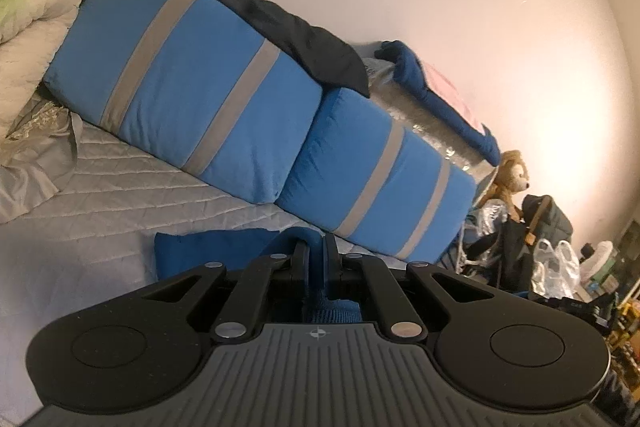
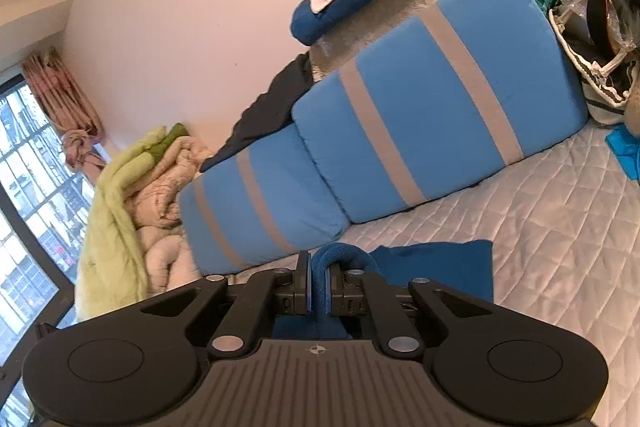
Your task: Fold clothes
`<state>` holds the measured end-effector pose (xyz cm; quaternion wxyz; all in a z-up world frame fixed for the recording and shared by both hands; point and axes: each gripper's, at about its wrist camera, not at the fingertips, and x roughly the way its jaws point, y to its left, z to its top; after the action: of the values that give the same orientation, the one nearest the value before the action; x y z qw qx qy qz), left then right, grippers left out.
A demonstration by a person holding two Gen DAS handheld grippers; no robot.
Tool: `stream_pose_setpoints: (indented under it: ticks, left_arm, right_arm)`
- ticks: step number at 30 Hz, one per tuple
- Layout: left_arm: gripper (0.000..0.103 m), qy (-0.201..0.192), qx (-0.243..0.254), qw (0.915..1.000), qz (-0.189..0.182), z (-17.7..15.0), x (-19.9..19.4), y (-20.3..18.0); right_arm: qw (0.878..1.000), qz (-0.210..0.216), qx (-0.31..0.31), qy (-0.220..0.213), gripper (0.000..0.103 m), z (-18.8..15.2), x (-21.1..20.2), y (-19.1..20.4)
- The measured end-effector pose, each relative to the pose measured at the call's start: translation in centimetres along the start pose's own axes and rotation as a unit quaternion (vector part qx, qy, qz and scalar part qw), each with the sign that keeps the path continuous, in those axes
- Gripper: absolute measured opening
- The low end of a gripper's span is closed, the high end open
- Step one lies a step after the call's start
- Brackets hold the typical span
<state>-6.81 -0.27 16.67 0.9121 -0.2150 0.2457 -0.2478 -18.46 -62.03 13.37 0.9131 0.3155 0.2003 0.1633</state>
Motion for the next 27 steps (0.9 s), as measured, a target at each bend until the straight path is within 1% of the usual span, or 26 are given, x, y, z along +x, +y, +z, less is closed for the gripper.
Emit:
stream_pose_setpoints:
  ticks: [7, 12, 20, 27]
  left_arm:
    - [0.006, 0.010, -0.005, 0.9998, 0.019, 1.8, 3.8, 1.3]
    - [0.006, 0.026, -0.014, 0.9989, 0.038, 2.6, 7.2, 2.9]
    - [0.006, 0.068, -0.028, 0.9946, 0.074, 2.1, 13.4, 6.4]
    - [0.006, 0.101, -0.042, 0.9885, 0.105, 1.4, 18.5, 9.2]
  right_arm:
    - [1.000, -0.012, -0.004, -0.004, 0.008, 1.5, 3.6, -1.6]
    - [0.999, -0.030, -0.011, 0.008, 0.008, 2.3, 6.6, -3.1]
    - [0.997, -0.063, -0.001, 0.038, 0.008, 2.2, 12.2, -6.7]
    - [0.994, -0.091, 0.015, 0.065, 0.008, 1.7, 17.3, -10.3]
